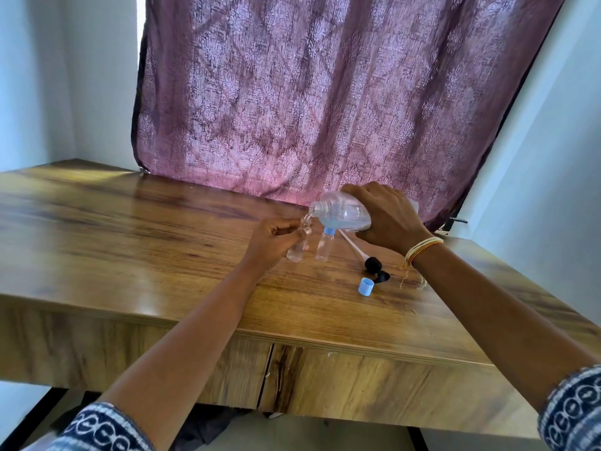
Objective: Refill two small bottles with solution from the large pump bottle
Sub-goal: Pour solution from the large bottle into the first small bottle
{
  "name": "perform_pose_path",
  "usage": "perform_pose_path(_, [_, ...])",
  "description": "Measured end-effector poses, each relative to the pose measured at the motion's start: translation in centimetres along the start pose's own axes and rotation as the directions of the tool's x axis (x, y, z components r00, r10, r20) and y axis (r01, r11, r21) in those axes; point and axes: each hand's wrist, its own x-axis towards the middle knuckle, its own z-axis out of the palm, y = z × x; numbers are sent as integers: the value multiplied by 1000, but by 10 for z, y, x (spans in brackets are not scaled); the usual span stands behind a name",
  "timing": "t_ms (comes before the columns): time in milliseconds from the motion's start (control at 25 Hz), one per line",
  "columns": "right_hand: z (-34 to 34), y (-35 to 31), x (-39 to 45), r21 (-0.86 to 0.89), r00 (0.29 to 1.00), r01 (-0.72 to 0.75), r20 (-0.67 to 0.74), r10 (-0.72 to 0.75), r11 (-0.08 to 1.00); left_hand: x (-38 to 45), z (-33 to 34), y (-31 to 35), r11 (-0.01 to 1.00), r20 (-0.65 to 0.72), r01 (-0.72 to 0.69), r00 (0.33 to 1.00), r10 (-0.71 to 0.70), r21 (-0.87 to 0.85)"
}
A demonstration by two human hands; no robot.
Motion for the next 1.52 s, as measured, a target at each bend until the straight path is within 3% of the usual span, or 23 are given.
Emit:
perform_pose_path(1320, [9, 2, 0, 13, 1000, 0, -17, 0, 1000, -1, 0, 1, 999, -9, 35, 999, -35, 2])
perform_pose_path(1520, [15, -3, -3, 154, 999, -25, -42, 32, 988, -1, 0, 1, 999, -9, 50, 999, -50, -2])
